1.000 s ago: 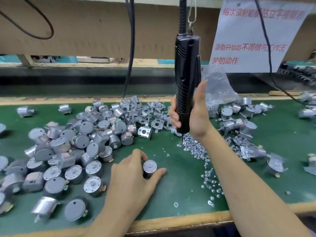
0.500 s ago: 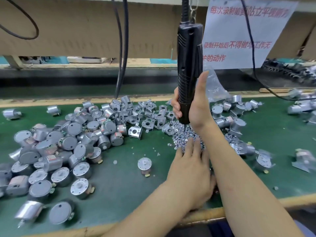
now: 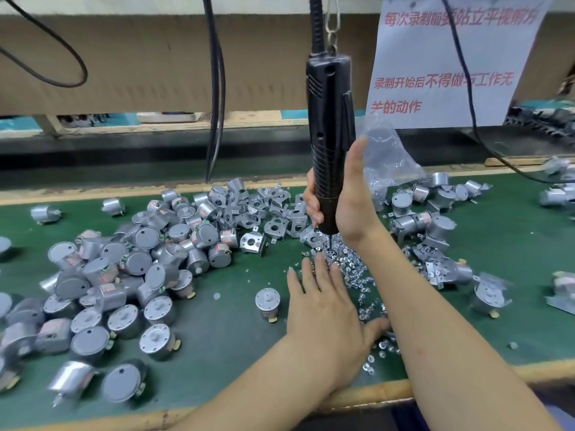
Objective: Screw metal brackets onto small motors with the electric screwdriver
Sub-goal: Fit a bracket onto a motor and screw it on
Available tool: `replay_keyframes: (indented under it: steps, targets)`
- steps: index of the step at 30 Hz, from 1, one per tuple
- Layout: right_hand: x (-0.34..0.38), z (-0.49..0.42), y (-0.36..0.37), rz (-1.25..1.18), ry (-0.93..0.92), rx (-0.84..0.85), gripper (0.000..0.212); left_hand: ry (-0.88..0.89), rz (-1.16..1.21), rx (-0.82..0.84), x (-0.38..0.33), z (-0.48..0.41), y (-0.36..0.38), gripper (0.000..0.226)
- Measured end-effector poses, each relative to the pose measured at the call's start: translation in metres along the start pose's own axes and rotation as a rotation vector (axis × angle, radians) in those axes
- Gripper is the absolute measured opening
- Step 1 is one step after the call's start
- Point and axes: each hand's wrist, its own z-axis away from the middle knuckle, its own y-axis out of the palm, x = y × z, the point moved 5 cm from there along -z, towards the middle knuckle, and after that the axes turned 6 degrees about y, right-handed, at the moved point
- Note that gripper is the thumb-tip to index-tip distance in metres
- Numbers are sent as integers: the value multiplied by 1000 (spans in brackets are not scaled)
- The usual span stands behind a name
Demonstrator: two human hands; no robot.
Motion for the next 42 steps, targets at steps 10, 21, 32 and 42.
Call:
replay_keyframes:
  steps: [10, 21, 32, 42]
  targets:
    - [-11, 0, 11, -22, 14, 8, 92, -289, 101, -539, 105, 12, -59, 17]
    - [-25, 3, 25, 14, -26, -13, 88, -309, -7, -546, 134, -16, -42, 26]
    - [-32, 0, 25, 47, -43, -110, 91, -148, 305, -850, 127, 44, -45, 23]
    - [-34, 0, 26, 34, -54, -95, 84, -155, 280, -745, 127, 67, 9, 21]
